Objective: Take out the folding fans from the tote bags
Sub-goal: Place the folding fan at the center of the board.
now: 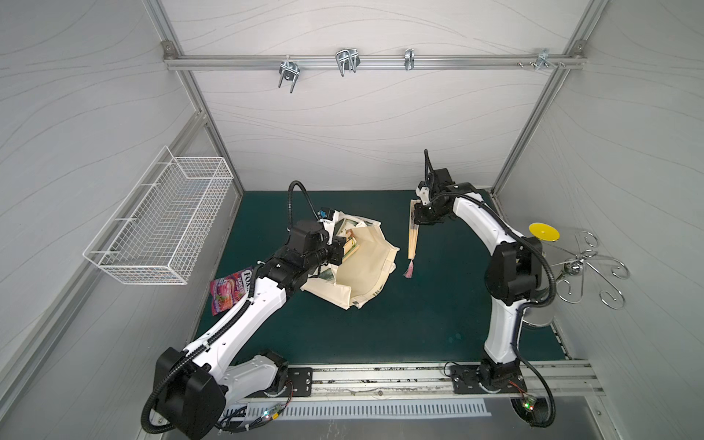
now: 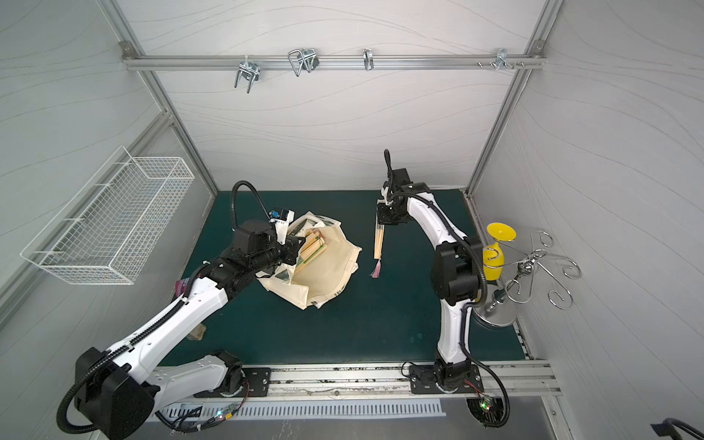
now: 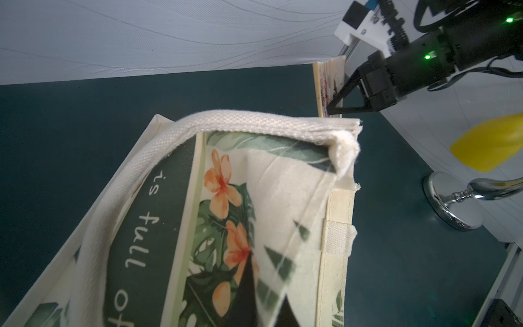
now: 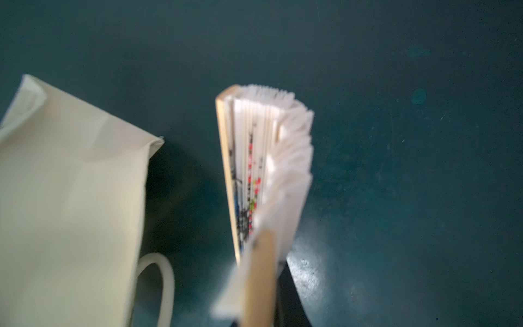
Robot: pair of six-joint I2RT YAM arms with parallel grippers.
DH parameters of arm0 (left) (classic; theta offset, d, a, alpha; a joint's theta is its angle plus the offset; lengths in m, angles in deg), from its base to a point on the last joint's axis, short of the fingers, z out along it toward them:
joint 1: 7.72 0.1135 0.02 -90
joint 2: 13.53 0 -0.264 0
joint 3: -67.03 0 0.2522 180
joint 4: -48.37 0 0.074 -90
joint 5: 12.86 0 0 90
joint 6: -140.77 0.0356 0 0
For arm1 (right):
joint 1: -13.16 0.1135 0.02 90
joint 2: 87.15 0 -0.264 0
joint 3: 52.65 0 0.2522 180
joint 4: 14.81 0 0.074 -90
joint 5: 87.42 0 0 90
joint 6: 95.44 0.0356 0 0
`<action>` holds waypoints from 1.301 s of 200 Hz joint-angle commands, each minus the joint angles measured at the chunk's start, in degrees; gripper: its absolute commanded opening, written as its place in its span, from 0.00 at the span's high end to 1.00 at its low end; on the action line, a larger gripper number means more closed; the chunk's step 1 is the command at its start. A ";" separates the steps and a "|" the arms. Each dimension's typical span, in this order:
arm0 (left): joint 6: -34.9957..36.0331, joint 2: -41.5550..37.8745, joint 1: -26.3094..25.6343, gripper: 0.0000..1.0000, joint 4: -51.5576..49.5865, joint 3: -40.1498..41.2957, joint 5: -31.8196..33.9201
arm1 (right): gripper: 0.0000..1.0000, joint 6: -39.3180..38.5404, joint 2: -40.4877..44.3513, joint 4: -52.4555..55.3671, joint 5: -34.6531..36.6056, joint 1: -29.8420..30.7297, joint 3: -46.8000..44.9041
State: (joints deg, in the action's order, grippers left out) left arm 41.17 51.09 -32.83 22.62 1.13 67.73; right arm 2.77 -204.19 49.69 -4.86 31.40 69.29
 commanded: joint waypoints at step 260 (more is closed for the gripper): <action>-0.59 -1.87 0.32 1.00 3.09 -0.24 -5.76 | 0.42 -0.47 -5.10 0.30 7.77 -5.65 -1.67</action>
State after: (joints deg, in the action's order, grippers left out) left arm 40.51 49.51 -32.83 22.44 2.09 62.52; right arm 0.35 -219.31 51.39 4.02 24.38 73.97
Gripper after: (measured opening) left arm 0.048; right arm 0.562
